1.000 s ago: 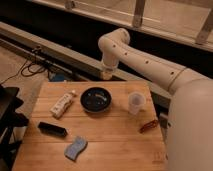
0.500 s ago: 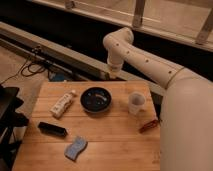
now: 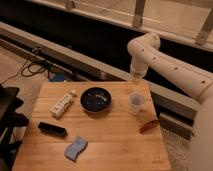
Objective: Move the arm in a circular motion
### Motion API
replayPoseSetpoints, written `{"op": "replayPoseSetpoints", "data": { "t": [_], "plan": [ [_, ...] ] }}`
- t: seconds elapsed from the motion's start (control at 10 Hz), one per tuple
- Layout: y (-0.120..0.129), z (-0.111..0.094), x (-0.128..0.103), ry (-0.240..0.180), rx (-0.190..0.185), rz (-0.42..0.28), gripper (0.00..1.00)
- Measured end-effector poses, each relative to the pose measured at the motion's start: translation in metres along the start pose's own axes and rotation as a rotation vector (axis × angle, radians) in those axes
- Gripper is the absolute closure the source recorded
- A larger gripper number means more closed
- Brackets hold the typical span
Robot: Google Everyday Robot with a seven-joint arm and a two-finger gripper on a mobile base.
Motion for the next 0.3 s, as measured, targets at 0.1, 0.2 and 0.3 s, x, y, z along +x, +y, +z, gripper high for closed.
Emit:
{"op": "replayPoseSetpoints", "data": {
  "t": [0.1, 0.2, 0.3],
  "plan": [
    [0.0017, -0.0023, 0.008, -0.001, 0.0, -0.009, 1.0],
    [0.0032, -0.0027, 0.0125, -0.004, 0.002, -0.012, 1.0],
    [0.0086, -0.0021, 0.0139, -0.003, 0.003, -0.015, 1.0]
  ]
}}
